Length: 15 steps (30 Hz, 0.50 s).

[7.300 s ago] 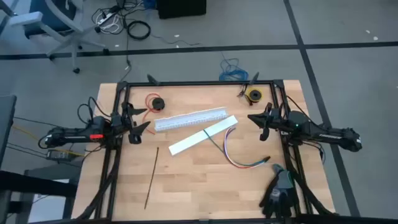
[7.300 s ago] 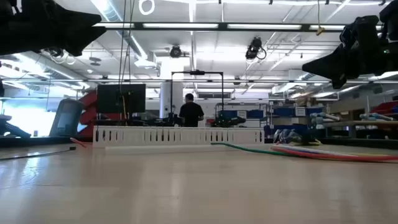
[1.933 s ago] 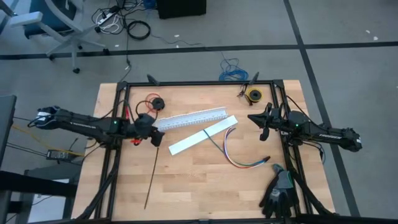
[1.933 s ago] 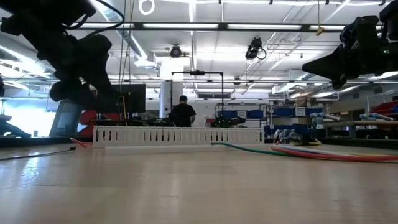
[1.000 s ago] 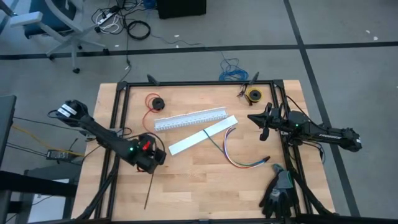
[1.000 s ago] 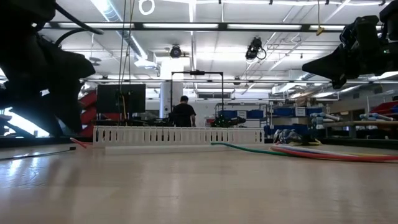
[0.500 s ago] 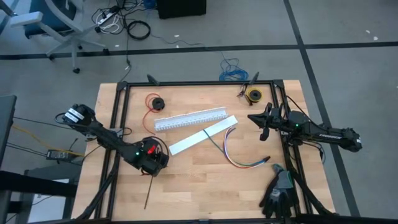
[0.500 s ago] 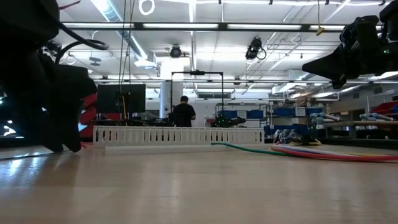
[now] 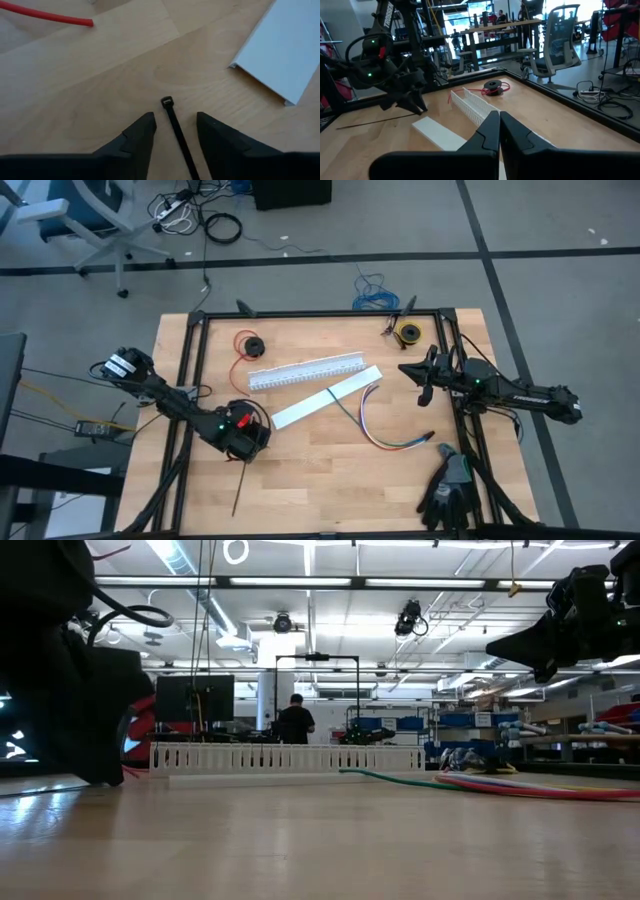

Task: Ziptie cables
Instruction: Prepare the black zip tie

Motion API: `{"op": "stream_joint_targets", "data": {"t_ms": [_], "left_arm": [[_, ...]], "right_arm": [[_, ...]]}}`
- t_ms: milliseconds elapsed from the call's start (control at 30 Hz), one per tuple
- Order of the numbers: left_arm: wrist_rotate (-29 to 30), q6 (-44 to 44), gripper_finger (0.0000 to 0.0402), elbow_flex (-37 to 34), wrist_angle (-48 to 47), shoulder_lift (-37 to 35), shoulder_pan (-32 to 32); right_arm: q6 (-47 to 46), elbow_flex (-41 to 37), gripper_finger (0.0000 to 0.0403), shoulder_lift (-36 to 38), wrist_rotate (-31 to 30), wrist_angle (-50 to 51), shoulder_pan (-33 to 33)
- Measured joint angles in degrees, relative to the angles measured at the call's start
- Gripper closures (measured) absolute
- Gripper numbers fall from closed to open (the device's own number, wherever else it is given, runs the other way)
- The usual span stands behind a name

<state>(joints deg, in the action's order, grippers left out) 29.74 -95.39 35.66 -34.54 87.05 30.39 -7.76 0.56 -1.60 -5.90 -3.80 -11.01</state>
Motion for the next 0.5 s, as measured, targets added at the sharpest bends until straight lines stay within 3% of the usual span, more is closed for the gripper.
{"op": "stream_joint_targets", "data": {"t_ms": [500], "left_arm": [[0.0,0.2,0.036,-0.1,0.3,0.1,0.0]], "right_arm": [[0.0,0.0,0.0399,0.0,0.0,0.0,0.0]]}}
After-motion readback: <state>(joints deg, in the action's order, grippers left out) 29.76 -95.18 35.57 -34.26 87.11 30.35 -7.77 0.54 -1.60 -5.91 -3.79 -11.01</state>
